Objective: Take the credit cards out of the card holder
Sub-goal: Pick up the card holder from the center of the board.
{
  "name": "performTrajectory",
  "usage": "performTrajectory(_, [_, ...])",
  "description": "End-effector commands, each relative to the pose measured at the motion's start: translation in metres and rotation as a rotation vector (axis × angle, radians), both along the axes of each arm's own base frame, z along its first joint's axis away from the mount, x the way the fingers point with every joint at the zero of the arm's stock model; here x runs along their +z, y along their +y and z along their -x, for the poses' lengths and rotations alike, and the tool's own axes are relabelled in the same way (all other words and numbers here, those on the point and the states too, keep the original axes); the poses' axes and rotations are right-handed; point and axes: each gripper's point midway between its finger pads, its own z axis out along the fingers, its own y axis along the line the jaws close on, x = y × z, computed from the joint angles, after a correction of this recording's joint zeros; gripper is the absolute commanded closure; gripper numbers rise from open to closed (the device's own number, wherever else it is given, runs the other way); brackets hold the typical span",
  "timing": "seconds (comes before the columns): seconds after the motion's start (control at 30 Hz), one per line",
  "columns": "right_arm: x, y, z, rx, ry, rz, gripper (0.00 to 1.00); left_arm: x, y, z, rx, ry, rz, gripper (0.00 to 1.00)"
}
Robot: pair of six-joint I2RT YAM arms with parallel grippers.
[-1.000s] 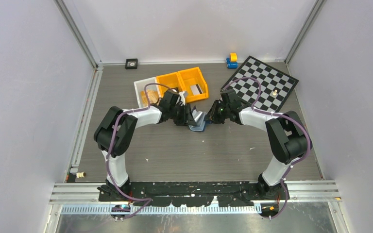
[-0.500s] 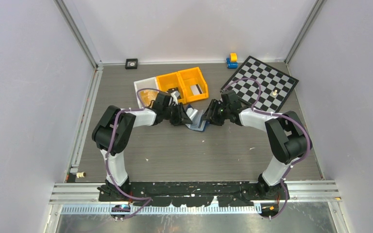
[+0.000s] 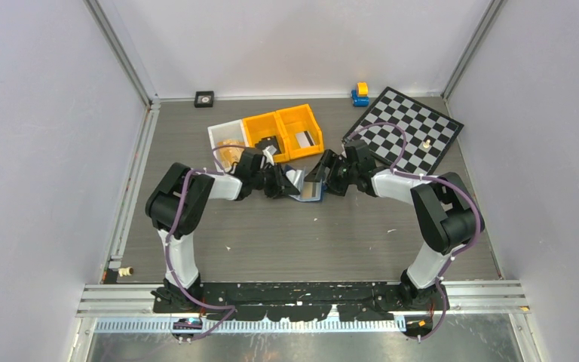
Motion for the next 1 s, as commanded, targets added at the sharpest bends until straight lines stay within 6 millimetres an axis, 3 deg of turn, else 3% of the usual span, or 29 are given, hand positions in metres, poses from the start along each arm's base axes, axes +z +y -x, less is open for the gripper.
performTrajectory(0.0, [0.006, 0.006, -0.005, 0.006, -0.015, -0.051, 0.19, 0.006, -0.004, -0.006, -0.001, -0.020, 0.050, 0.79])
performTrajectory(0.3, [0.011, 0.003, -0.007, -0.019, -0.020, -0.106, 0.15, 0.005, -0.003, -0.007, 0.005, -0.014, 0.052, 0.79])
performTrajectory(0.6, [0.006, 0.002, -0.008, -0.016, -0.003, -0.088, 0.65, 0.005, -0.003, -0.007, 0.003, -0.012, 0.055, 0.79])
performTrajectory(0.8, [0.000, 0.002, -0.008, -0.001, 0.018, -0.057, 0.89, 0.007, -0.001, -0.007, 0.006, -0.017, 0.055, 0.76])
performTrajectory(0.87, [-0.001, 0.001, -0.008, 0.003, 0.018, -0.048, 0.98, 0.008, 0.002, -0.008, 0.015, -0.022, 0.051, 0.66])
performTrajectory(0.97, [0.005, 0.000, -0.008, 0.013, -0.004, -0.038, 0.99, 0.009, 0.009, -0.010, 0.040, -0.033, 0.028, 0.39])
